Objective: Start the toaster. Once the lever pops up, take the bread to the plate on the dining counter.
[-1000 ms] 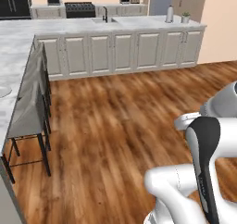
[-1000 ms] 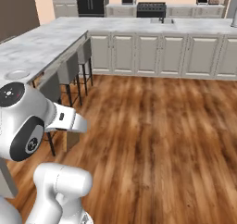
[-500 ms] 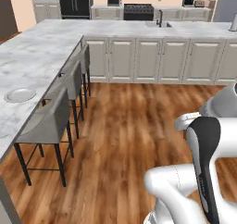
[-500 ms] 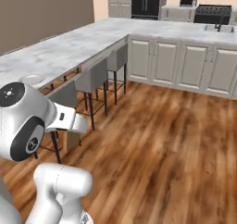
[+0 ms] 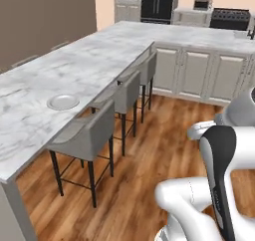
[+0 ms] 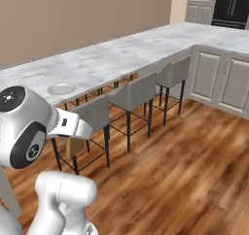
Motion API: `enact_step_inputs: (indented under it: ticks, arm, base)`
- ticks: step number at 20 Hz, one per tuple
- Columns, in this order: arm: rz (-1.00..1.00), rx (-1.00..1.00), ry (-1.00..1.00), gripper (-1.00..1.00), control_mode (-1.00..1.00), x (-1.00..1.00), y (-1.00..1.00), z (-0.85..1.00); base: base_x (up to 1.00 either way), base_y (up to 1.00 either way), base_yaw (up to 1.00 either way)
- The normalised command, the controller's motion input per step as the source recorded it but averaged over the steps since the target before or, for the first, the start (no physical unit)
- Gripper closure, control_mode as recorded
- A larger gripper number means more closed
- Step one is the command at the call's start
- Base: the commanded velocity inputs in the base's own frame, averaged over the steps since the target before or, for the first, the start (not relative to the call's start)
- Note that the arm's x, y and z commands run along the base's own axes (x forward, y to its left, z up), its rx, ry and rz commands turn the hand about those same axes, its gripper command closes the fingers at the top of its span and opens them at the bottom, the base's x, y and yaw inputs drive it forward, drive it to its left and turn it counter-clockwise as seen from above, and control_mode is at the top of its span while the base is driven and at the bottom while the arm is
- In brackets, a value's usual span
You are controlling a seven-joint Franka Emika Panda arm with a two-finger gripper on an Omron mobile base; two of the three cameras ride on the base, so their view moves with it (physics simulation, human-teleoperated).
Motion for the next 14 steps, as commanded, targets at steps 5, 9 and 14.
enact_step_inputs:
  ticks: [5,9,14]
  arm:
    - [0.00,0.00,0.00,1.00,1.00,0.00,0.00,0.00]
    - [0.00,0.00,0.00,1.00,1.00,0.00,0.00,0.00]
    - [0.00,0.00,0.00,1.00,1.00,0.00,0.00,0.00]
  base:
    - [0.53,-0.43,0.62]
    - [0.46,-0.48,0.62]
    - [0.42,-0.51,0.62]
